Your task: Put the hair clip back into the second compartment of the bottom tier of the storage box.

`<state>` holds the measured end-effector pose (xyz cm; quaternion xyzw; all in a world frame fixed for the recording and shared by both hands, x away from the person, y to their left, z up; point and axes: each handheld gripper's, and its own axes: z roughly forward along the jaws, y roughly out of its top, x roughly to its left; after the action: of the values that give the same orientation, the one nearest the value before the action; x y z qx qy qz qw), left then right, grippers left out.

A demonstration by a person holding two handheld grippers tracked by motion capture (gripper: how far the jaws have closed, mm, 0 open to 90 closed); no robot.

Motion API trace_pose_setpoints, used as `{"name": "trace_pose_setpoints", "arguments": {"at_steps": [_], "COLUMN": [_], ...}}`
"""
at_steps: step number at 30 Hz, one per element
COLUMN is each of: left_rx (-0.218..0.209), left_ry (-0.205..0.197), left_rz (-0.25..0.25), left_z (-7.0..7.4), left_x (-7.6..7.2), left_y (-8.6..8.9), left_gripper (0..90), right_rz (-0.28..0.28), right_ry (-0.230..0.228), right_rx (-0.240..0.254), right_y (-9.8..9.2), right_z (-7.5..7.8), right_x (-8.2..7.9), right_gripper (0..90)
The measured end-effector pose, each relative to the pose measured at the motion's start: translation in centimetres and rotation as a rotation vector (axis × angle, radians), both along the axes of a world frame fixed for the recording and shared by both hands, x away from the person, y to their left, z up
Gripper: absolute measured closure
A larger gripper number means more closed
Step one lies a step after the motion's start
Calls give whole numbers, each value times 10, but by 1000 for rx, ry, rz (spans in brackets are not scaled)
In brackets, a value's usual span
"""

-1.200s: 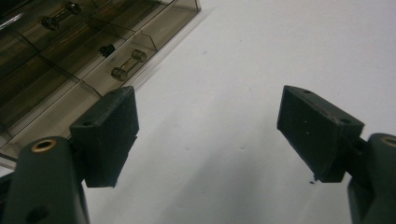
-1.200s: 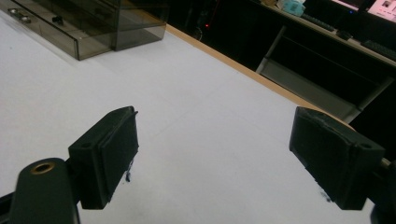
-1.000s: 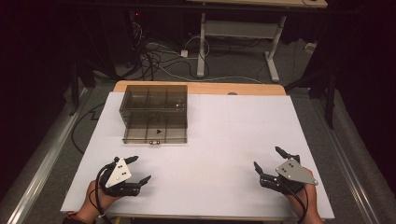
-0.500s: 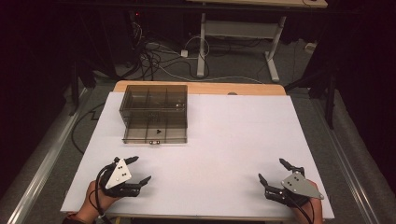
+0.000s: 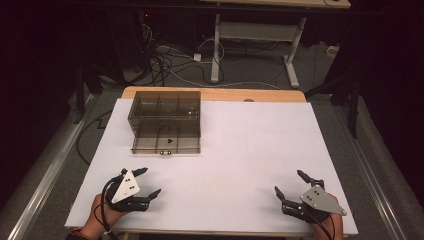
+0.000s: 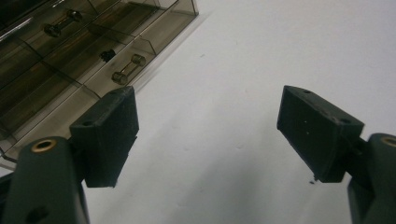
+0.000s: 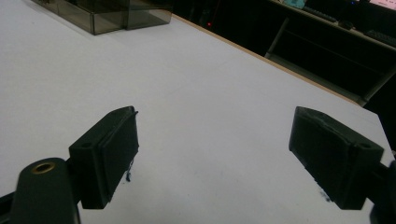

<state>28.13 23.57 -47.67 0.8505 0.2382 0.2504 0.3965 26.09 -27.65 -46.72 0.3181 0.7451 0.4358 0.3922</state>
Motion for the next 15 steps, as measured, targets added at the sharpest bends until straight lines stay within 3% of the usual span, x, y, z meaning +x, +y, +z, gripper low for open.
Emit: {"name": "trace_pose_setpoints", "arguments": {"at_steps": [15], "left_rx": [5], "left_ry": [2], "left_rz": [-3], "left_z": [-1], "left_x": [1], "left_y": [-1], "left_gripper": [197], "right_rz": [8], "right_ry": [-8], "right_rx": [2], "right_y": [0], "right_z": [0], "right_x": [0], "right_gripper": [160]}}
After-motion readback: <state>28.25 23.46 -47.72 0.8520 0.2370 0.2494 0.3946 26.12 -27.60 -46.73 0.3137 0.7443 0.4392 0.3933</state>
